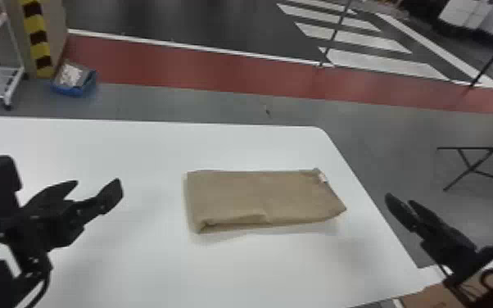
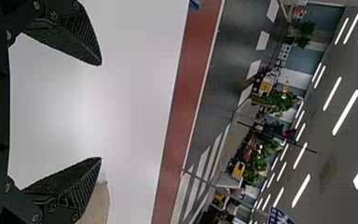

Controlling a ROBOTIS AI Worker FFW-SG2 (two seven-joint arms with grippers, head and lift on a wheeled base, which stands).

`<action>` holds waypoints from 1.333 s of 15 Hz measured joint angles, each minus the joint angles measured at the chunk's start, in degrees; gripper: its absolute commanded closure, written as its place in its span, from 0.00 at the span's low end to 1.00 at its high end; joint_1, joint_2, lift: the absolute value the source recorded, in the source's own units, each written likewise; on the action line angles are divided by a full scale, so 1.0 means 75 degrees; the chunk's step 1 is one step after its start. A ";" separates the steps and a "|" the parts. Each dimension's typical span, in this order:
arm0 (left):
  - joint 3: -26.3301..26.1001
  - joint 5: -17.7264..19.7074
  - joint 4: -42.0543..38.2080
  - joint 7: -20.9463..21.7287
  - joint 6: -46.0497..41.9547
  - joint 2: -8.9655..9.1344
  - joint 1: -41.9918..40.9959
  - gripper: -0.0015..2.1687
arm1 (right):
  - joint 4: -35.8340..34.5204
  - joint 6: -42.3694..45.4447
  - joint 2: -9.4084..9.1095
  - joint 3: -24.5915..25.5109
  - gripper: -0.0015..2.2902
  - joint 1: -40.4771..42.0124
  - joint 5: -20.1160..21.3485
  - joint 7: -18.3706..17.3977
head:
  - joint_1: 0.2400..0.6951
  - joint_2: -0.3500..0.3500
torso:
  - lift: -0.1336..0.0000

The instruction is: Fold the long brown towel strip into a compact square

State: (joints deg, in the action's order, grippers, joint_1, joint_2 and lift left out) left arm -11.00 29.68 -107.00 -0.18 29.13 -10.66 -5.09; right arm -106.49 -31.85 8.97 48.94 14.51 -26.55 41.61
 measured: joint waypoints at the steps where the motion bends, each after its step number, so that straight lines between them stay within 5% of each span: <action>1: -0.0437 -0.0109 0.0482 -0.0064 -0.0081 0.0153 0.0424 0.10 | -0.0127 0.0040 -0.0144 0.0129 0.04 0.0178 -0.0056 0.0197 | 1.00 0.00 | 0.07; 6: -0.1731 -0.0912 0.1692 -0.0714 -0.0409 0.0658 0.1196 0.15 | -0.0981 0.0054 -0.0674 0.0541 0.04 0.0672 -0.0141 0.0716 | 1.00 0.00 | 0.07; 13: -0.2712 -0.0963 0.1772 -0.0837 -0.0700 0.0727 0.1023 0.15 | -0.0804 0.0115 -0.0773 0.0548 0.04 0.0752 -0.0109 0.1188 | 1.00 0.00 | 0.07; 20: -0.3135 -0.1144 0.2461 -0.0944 -0.0780 0.1402 0.1269 0.20 | -0.0365 0.0612 -0.0777 0.0676 0.04 0.0898 -0.0085 0.1660 | 1.00 0.00 | 0.07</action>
State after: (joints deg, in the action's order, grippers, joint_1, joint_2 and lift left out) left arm -34.52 21.10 -88.55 -7.26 23.28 -0.15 4.43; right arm -109.23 -27.26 3.15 54.01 21.25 -27.19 54.06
